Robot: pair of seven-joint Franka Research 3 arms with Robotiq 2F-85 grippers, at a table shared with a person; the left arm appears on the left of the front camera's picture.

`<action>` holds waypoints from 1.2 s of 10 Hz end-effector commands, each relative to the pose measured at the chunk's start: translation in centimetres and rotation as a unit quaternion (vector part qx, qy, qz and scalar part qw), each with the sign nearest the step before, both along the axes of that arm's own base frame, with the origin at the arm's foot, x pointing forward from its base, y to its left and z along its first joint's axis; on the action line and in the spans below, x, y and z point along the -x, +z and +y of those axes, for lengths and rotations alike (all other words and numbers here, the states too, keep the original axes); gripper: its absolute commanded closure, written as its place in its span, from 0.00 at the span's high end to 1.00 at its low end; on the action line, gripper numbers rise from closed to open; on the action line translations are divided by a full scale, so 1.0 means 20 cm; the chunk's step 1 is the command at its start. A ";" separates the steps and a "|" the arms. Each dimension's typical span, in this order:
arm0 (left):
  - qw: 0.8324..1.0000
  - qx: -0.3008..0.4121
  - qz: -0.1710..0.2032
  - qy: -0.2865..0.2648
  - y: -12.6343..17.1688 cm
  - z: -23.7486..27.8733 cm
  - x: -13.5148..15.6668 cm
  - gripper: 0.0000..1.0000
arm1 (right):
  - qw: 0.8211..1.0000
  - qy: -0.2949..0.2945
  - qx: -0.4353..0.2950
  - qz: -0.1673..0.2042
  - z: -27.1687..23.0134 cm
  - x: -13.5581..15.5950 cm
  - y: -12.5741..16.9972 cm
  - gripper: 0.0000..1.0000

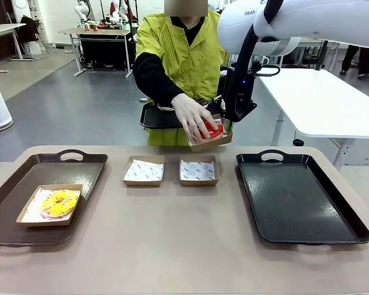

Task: Individually package the donuts and arrange them on the tray.
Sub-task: Place the picked Paper togo box on the Handle tray while simultaneously picking up another Paper togo box from the table with the other hand.

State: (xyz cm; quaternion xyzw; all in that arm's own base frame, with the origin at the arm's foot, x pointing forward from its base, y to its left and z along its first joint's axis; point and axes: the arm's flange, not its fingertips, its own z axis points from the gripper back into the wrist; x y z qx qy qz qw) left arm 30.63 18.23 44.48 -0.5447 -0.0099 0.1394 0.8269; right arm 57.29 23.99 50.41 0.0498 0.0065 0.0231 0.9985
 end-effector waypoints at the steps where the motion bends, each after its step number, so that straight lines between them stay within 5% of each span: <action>1: 1.000 0.009 -0.012 0.000 0.01 0.00 0.01 1.00 | 1.000 -0.001 -0.001 -0.001 0.00 0.00 0.01 0.00; 12: 1.000 0.009 -0.012 0.000 0.01 0.00 0.01 1.00 | 1.000 -0.001 -0.001 -0.001 0.00 0.00 0.01 0.00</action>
